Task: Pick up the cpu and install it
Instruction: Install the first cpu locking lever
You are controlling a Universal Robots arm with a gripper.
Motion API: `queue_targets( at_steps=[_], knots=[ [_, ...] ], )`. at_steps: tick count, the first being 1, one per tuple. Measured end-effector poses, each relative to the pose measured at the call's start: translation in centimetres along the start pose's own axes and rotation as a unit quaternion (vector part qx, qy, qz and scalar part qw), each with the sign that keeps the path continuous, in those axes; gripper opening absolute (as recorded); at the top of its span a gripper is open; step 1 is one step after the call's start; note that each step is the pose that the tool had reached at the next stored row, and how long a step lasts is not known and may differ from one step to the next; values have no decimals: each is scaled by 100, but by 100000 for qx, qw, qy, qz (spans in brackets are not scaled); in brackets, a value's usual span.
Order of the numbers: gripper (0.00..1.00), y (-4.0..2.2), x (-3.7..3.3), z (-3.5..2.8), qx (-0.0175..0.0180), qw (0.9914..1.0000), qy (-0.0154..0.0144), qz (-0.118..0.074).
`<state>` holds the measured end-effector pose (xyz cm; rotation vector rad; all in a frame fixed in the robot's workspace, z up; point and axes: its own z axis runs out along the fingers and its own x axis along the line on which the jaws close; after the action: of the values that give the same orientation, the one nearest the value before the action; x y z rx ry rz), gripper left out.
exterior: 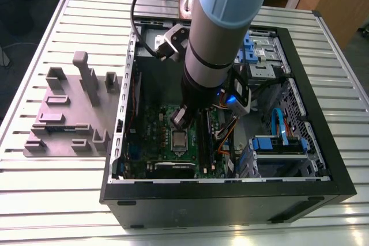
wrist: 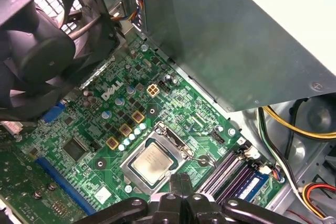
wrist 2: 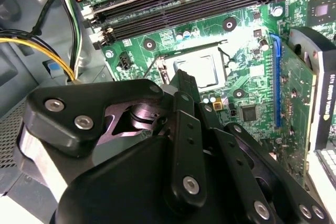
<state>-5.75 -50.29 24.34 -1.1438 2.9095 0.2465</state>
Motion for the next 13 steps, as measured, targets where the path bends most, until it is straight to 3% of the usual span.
queue_targets(
  at_steps=[8,13],
  knots=[
    [10,5,-8,-34,22,100000,-13,-46],
    [10,-15,-92,-29,26,100000,-29,-41]
  ],
)
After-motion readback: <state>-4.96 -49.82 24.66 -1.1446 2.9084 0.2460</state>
